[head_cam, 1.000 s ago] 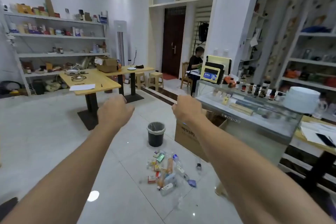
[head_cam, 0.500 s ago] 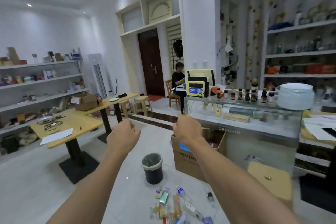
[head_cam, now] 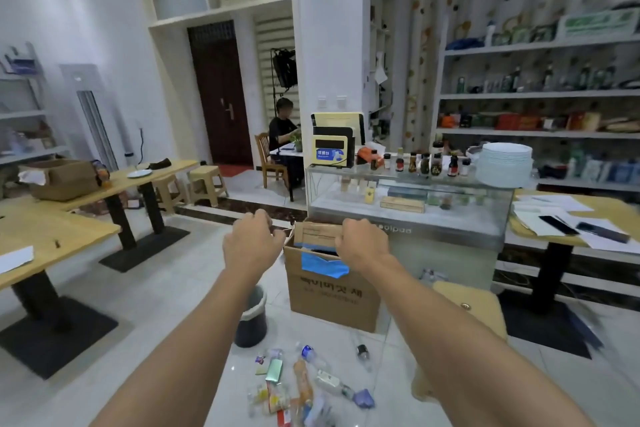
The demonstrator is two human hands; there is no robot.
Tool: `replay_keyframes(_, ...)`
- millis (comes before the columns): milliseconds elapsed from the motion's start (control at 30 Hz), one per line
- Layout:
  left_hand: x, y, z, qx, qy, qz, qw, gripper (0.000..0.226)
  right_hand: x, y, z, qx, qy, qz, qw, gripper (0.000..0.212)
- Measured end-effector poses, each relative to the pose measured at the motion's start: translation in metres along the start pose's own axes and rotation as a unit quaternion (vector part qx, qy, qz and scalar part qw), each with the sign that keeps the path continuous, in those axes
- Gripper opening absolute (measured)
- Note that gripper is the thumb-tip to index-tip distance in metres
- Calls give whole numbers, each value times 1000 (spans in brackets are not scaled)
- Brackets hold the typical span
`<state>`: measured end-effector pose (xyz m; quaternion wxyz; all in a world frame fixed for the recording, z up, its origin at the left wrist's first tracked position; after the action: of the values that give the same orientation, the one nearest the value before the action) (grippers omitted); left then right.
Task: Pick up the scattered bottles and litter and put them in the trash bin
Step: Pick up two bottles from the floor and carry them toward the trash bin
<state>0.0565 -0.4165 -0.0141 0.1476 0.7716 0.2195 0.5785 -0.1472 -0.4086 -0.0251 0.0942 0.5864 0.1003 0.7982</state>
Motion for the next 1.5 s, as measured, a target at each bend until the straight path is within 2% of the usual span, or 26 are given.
replay_keyframes(200, 14, 34, 120, -26, -10, 26, 999, 27, -50, 5, 96, -61, -16, 32, 997, 24)
replay_keyframes(367, 27, 77, 239, 56, -30, 36, 997, 33, -72, 14, 173, -83, -17, 18, 996, 17)
replay_keyframes(467, 12, 94, 269, 66, -25, 52, 996, 36, -80, 18, 192, -97, -24, 7, 995, 14)
replay_keyframes(600, -21, 109, 254, 26, -69, 92, 993, 36, -91, 33, 193, -122, -44, -3, 992, 21)
replay_keyframes(767, -76, 138, 220, -5, -200, 142, 969, 28, -124, 68, 174, -164, -47, -34, 985, 24)
replay_keyframes(900, -118, 166, 203, -65, -170, 151, 972, 25, -161, 100, 159, -199, -20, -36, 979, 22)
replay_keyframes(1167, -172, 245, 199, -118, -122, 146, 975, 24, -196, 171, 150, -240, 12, -46, 970, 21)
replay_keyframes(1500, -242, 275, 219, -153, -146, 221, 952, 25, -245, 201, 156, -295, -25, -22, 955, 27)
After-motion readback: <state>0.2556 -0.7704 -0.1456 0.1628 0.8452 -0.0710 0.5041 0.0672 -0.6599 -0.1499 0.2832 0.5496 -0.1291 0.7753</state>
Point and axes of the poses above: each hand's wrist, its own y-axis towards the middle knuckle, its own x-axis out of the back of the hand, z = x × y, the point moved 6 cm from there along y, towards the middle knuckle, and after that the axes turned 3 degrees about y, right-handed, at the moved point
